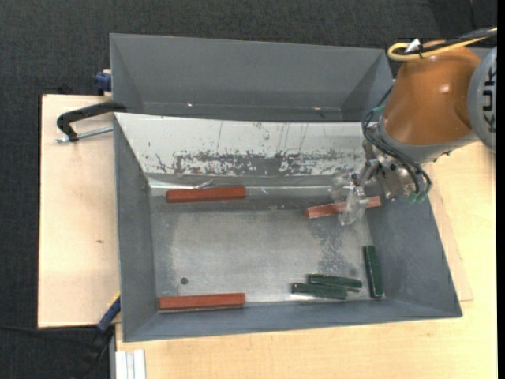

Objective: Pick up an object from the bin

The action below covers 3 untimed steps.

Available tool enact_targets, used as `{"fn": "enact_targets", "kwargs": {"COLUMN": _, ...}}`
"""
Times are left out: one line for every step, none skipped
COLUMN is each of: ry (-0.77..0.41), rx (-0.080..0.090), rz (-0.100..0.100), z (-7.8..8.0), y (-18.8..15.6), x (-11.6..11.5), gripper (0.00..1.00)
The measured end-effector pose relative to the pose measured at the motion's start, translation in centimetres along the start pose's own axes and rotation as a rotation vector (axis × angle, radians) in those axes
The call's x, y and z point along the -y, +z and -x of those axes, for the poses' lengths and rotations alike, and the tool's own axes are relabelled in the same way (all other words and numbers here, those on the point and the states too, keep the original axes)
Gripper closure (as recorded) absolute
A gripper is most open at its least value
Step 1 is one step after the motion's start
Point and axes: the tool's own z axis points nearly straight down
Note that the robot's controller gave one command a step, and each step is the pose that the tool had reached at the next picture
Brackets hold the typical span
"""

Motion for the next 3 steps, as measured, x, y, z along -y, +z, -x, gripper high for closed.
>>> {"fn": "enact_targets", "kwargs": {"ry": 0.000, "rx": 0.000, "rz": 0.000, "z": 0.00, "y": 0.00, "x": 0.00, "gripper": 1.00}}
{"fn": "enact_targets", "kwargs": {"ry": 0.000, "rx": 0.000, "rz": 0.000, "z": 0.00, "y": 0.00, "x": 0.00, "gripper": 1.00}}
{"fn": "enact_targets", "kwargs": {"ry": 0.000, "rx": 0.000, "rz": 0.000, "z": 0.00, "y": 0.00, "x": 0.00, "gripper": 1.00}}
